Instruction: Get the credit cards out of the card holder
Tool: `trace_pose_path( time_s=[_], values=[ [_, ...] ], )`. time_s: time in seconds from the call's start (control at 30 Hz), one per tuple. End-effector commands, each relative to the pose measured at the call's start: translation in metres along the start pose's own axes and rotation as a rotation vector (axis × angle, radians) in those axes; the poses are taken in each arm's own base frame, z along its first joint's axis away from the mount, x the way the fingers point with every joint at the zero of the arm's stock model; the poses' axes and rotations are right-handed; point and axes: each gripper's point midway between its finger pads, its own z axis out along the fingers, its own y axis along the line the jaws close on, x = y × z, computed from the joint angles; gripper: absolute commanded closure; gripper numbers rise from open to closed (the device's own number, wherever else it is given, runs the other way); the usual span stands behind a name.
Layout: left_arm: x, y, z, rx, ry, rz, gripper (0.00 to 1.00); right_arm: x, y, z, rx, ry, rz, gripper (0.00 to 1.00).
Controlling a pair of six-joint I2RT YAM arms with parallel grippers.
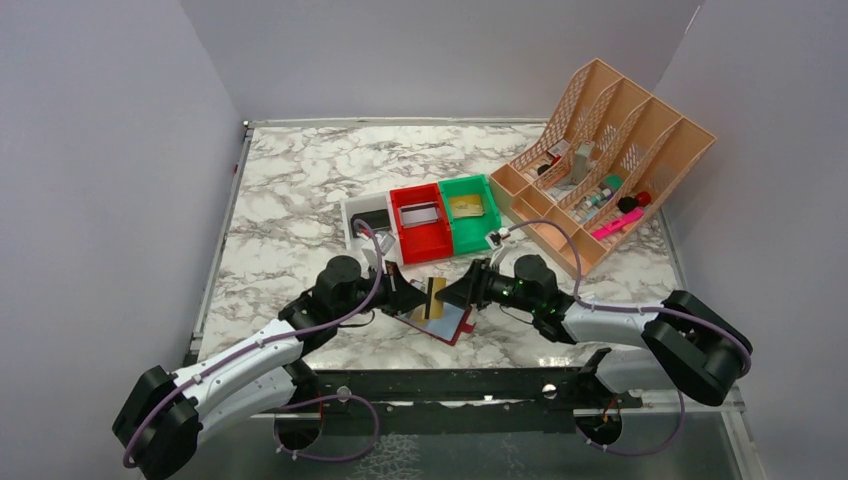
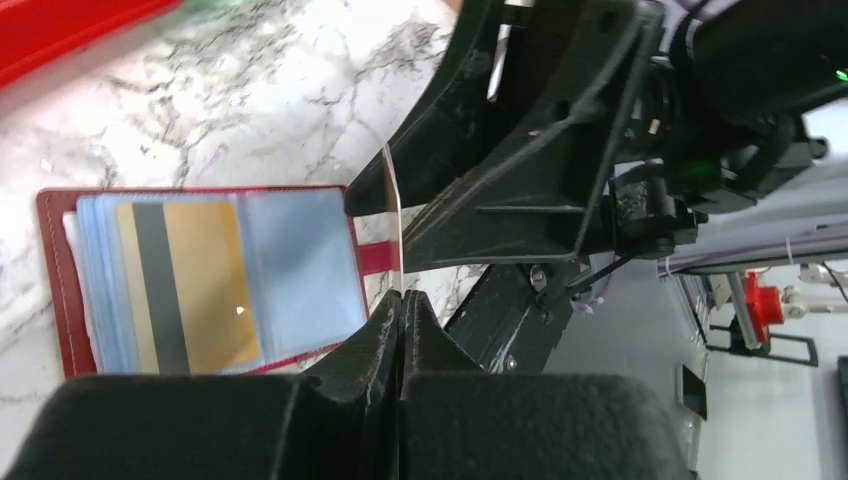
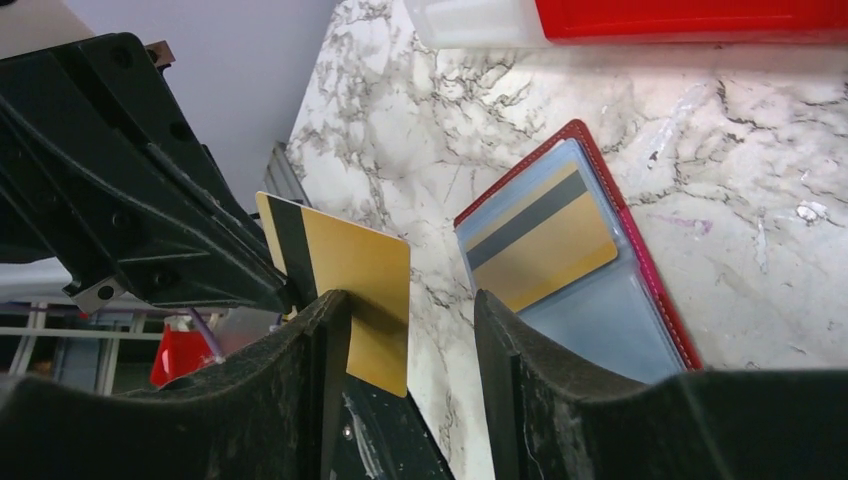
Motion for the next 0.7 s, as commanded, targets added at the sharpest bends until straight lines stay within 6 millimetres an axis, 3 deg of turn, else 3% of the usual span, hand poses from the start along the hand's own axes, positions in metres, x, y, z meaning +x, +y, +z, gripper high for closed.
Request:
trace_pose_path(
  time_s=[0.0,0.17,0.53,0.67],
  values=[
    [-0.016,-0.043,-0.005,0.199,-0.031,0.036,1.0,-0.002,0.018,-0.002,-0.128,0.006,0.01,0.49],
    [-0.014,-0.039,-0.007,0.191,-0.047,0.022,1.0,-0.002,0.028,-0.006,-0.209,0.019,0.024,0.61],
    [-0.018,-0.028,-0.005,0.152,-0.105,-0.03,1.0,-0.002,0.045,-0.021,-0.321,0.042,0.014,0.75],
    [-0.018,-0.026,-0.008,0.155,-0.134,-0.053,1.0,-0.003,0.053,-0.024,-0.36,0.051,0.005,0.85]
  ],
)
